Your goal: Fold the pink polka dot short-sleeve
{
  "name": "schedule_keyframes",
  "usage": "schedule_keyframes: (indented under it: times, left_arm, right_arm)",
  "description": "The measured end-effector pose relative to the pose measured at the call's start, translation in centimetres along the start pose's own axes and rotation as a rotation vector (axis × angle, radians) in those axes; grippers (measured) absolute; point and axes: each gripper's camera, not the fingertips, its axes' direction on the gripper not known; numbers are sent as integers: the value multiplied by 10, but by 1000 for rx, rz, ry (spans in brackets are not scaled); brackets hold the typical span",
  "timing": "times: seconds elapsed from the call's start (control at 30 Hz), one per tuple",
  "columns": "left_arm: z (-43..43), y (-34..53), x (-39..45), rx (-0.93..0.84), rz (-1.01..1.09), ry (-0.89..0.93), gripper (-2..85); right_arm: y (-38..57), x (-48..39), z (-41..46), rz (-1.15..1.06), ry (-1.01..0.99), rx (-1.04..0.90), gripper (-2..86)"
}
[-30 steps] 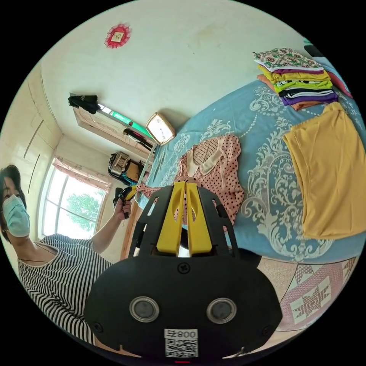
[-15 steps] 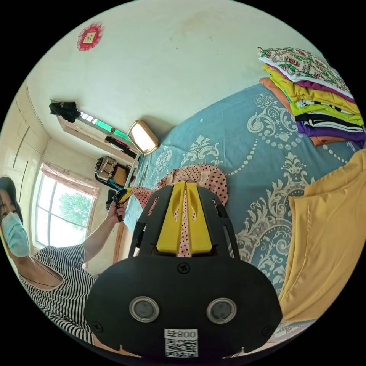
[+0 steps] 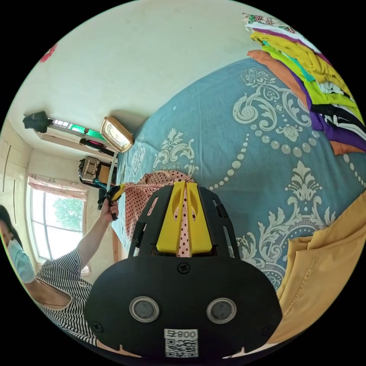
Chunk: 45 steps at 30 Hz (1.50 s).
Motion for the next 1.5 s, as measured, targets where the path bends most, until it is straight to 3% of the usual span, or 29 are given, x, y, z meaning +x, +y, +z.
schedule_keyframes:
  times: [0.53, 0.73, 0.9, 1.23, 1.5]
  left_arm:
    - [92, -49, -25, 73, -40, 26, 74]
    - [112, -38, 19, 117, 106, -53, 81]
    - [171, -24, 76, -11, 313, -177, 84]
    - [322, -23, 144, -239, 589, -734, 51]
    - [336, -18, 169, -176, 611, -680, 8]
  right_arm:
    - [-89, -9, 35, 58, -51, -47, 6]
    - [-89, -34, 18, 44, -67, 54, 11]
    - [-81, -78, 10, -41, -35, 122, 15]
    - [-98, -189, 120, -305, 518, -132, 0]
    - [-102, -218, 115, -332, 531, -102, -1]
